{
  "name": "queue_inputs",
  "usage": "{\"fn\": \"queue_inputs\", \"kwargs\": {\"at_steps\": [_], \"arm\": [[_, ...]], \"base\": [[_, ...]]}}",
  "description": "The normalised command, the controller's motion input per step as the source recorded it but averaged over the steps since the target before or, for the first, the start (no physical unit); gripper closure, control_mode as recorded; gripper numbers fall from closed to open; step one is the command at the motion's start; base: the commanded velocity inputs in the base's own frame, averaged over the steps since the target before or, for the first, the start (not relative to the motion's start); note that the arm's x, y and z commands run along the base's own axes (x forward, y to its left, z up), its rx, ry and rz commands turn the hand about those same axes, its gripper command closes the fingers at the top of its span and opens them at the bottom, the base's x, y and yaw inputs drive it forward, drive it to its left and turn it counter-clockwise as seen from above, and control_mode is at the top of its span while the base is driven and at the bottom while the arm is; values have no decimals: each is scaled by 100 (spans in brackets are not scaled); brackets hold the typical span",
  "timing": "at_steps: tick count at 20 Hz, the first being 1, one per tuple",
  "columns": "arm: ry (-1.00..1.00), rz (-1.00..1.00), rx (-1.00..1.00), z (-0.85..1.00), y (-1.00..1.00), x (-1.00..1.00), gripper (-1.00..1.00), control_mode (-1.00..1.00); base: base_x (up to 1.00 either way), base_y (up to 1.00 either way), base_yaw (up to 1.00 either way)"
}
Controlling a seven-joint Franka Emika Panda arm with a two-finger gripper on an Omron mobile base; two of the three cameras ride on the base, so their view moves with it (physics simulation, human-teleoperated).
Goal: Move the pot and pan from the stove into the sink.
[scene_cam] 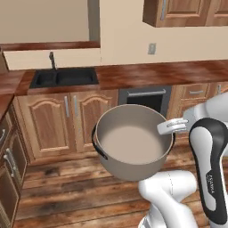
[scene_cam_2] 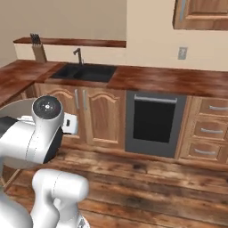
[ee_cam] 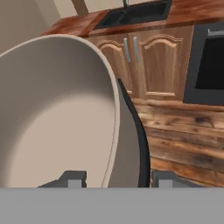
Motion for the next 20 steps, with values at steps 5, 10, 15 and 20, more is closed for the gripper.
{"fn": "queue_inputs", "kwargs": {"at_steps": [5, 10, 15, 20], "arm": [[0, 0, 0, 0, 0, 0, 100, 100], [0, 0, 0, 0, 0, 0, 100, 100], [0, 0, 0, 0, 0, 0, 100, 100], [0, 0, 0, 0, 0, 0, 100, 100]], "base": [[1, -23, -35], [0, 10, -1], [0, 86, -6], [0, 56, -6]]}}
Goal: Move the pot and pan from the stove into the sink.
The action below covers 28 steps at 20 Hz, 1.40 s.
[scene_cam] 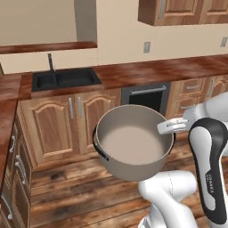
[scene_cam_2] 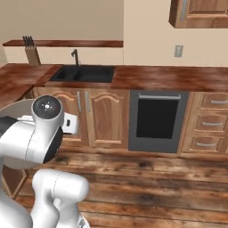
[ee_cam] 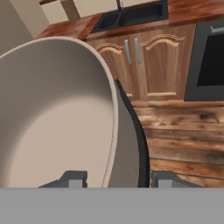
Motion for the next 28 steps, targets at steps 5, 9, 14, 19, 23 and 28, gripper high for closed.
{"fn": "queue_inputs", "kwargs": {"at_steps": [5, 9, 14, 19, 23, 28], "arm": [[0, 0, 0, 0, 0, 0, 100, 100], [0, 0, 0, 0, 0, 0, 100, 100], [0, 0, 0, 0, 0, 0, 100, 100], [0, 0, 0, 0, 0, 0, 100, 100], [0, 0, 0, 0, 0, 0, 100, 100], [0, 0, 0, 0, 0, 0, 100, 100]], "base": [[15, 3, 0], [63, 27, 0], [76, 29, -2], [81, 27, -1], [86, 29, 0], [87, 28, 0]]}}
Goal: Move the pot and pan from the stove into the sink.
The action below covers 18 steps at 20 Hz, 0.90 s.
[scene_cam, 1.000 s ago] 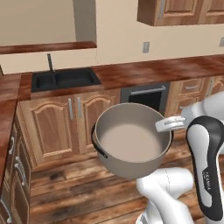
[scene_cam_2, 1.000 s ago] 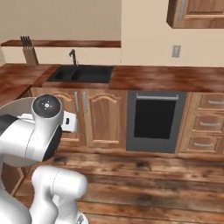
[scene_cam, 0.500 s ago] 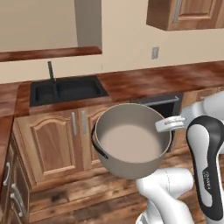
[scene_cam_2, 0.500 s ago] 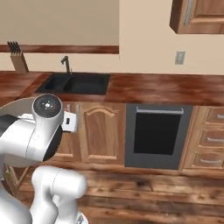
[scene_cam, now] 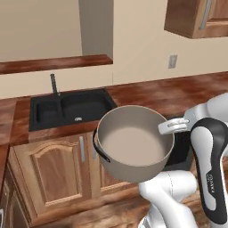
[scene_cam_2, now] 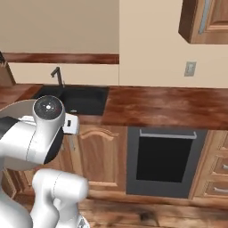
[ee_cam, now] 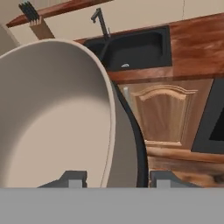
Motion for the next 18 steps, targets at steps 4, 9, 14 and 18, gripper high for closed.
{"fn": "queue_inputs", "kwargs": {"at_steps": [4, 9, 14, 18], "arm": [[0, 0, 0, 0, 0, 0, 100, 100], [0, 0, 0, 0, 0, 0, 100, 100], [0, 0, 0, 0, 0, 0, 100, 100], [0, 0, 0, 0, 0, 0, 100, 100]], "base": [[87, 28, -1], [78, 22, -2], [70, 20, -2], [58, 19, -2]]}}
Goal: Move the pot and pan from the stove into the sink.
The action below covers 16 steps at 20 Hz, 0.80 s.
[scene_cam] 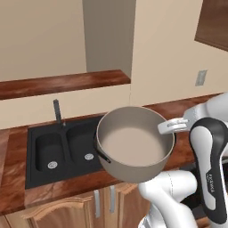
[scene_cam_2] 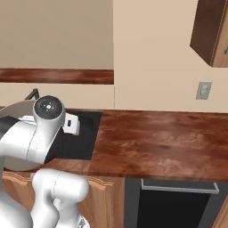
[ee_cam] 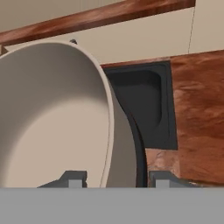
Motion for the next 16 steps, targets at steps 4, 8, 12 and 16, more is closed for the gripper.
{"fn": "queue_inputs", "kwargs": {"at_steps": [4, 8, 12, 16], "arm": [[0, 0, 0, 0, 0, 0, 100, 100], [0, 0, 0, 0, 0, 2, 100, -100], [4, 0, 1, -2, -3, 47, 100, -100], [4, 1, 1, 0, -5, 56, 100, -100]], "base": [[4, 1, 0], [0, 0, 0], [0, 0, 0], [0, 0, 0]]}}
